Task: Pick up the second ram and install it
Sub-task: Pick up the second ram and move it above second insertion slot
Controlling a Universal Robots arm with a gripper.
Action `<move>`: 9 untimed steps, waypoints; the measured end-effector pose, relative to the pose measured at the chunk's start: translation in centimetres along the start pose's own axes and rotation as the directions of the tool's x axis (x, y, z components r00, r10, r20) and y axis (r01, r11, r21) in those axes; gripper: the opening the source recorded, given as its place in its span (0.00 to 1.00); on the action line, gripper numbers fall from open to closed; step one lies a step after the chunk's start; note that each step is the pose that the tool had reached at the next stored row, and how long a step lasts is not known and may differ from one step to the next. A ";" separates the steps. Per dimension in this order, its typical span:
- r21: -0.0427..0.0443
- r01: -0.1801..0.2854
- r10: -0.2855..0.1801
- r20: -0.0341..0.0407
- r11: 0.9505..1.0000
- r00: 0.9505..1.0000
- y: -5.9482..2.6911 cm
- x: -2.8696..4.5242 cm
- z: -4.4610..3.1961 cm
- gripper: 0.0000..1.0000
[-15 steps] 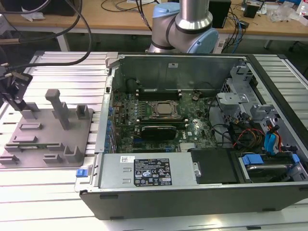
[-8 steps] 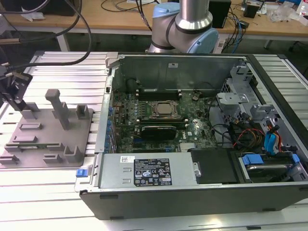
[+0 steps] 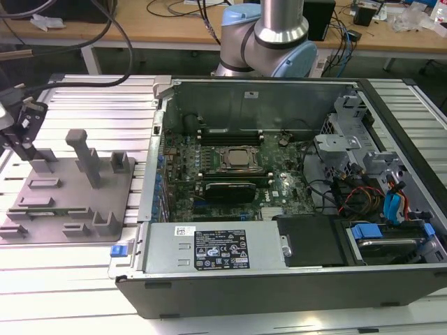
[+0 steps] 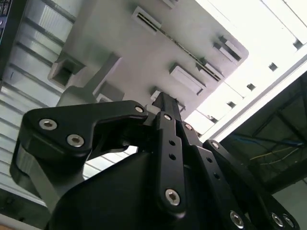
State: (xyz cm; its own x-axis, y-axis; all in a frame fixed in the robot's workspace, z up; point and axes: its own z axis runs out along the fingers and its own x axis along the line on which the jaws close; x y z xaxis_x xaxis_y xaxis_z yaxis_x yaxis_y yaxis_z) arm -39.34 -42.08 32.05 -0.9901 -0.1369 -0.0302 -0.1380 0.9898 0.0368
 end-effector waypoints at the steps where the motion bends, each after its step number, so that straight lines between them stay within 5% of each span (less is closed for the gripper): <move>1: -0.001 0.017 -0.017 -0.001 1.000 1.000 0.00 0.00 0.00 0.08; 3: -0.002 0.073 -0.073 -0.003 0.997 0.997 0.00 0.00 0.01 0.08; 5: -0.006 0.187 -0.187 -0.006 0.982 0.982 0.00 0.00 0.03 0.08; 7: -0.008 0.226 -0.226 -0.008 0.974 0.974 0.00 0.00 0.03 0.08; 9: -0.010 0.279 -0.279 -0.009 0.960 0.960 0.00 0.00 0.05 0.08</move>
State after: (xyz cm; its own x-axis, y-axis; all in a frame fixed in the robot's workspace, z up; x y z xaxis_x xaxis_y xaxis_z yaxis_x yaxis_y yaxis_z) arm -39.33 -42.08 32.01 -0.9125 -0.4079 -0.0302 -0.4088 0.9119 0.0369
